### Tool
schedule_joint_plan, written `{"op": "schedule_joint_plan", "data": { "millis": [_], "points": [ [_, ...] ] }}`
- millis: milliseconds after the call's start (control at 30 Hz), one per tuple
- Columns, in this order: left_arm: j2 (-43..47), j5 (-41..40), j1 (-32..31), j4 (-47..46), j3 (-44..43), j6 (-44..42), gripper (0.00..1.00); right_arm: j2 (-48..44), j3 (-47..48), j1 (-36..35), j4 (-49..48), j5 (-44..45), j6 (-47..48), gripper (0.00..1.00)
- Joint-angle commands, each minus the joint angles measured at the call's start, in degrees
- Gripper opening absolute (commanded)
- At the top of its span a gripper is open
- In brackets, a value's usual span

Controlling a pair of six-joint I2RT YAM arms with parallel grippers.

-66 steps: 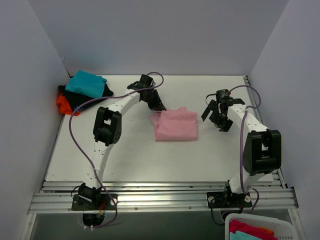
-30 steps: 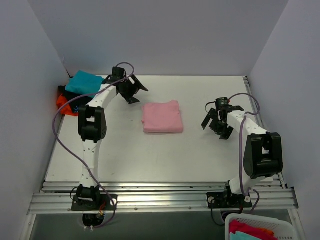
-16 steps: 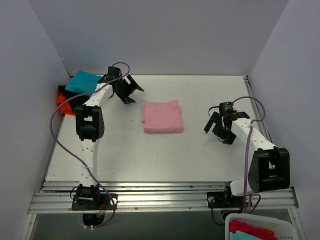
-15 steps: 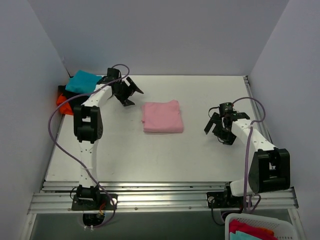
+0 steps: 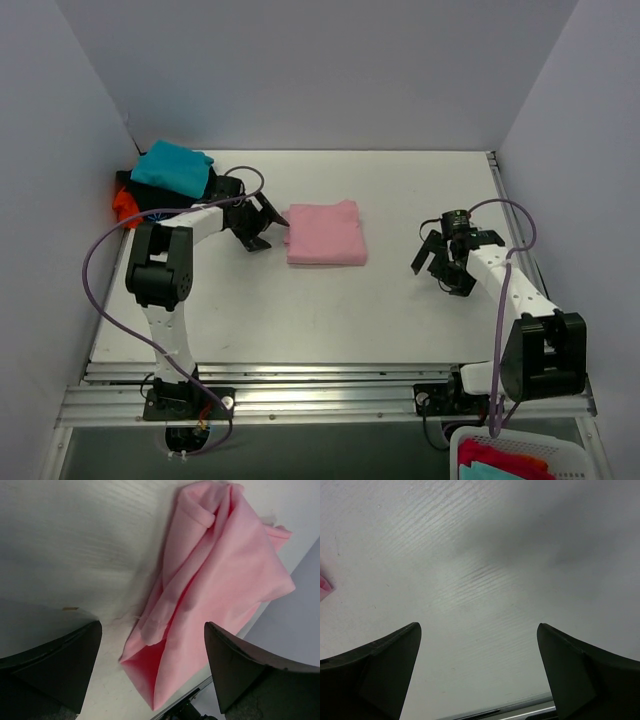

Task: Fold and stack the t-shirts
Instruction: Fold the tshirt, then neatly place the folded tshirt to the corner

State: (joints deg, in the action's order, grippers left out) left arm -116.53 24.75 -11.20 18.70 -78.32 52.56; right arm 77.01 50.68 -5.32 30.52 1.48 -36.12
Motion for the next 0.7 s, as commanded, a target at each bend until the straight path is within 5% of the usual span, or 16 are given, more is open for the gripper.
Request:
{"op": "schedule_joint_plan", "data": {
  "millis": [0, 400, 433, 467, 500, 667],
  "points": [
    [-1.68, 1.09, -1.98, -10.86, -0.77, 0.97, 0.94, -4.05, 1.36, -0.13, 6.03, 2.74, 0.08, 0.97],
    [-6.51, -2.07, -4.88, -16.5, -0.6, 4.31, 0.99, -9.34, 0.83, 0.14, 11.57, 4.5, -0.18, 0.97],
    [-7.13, -2.25, -5.23, -17.37, -0.25, 4.31, 0.84, -9.34, 1.09, 0.22, 11.75, 4.68, -0.09, 0.97],
    [-7.57, -3.04, -5.49, -17.73, -0.34, 4.31, 0.3, -9.25, 1.35, 0.22, 12.01, 4.85, -0.01, 0.97],
    [-8.01, -4.0, -5.76, -15.64, -0.86, 4.4, 0.03, -9.25, 1.88, 0.22, 12.45, 5.11, 0.26, 0.97],
    [-12.49, -4.97, -7.08, -15.36, -5.51, 4.22, 0.02, -9.6, 3.37, 0.58, 14.56, 5.91, 1.14, 0.97]
  ]
}}
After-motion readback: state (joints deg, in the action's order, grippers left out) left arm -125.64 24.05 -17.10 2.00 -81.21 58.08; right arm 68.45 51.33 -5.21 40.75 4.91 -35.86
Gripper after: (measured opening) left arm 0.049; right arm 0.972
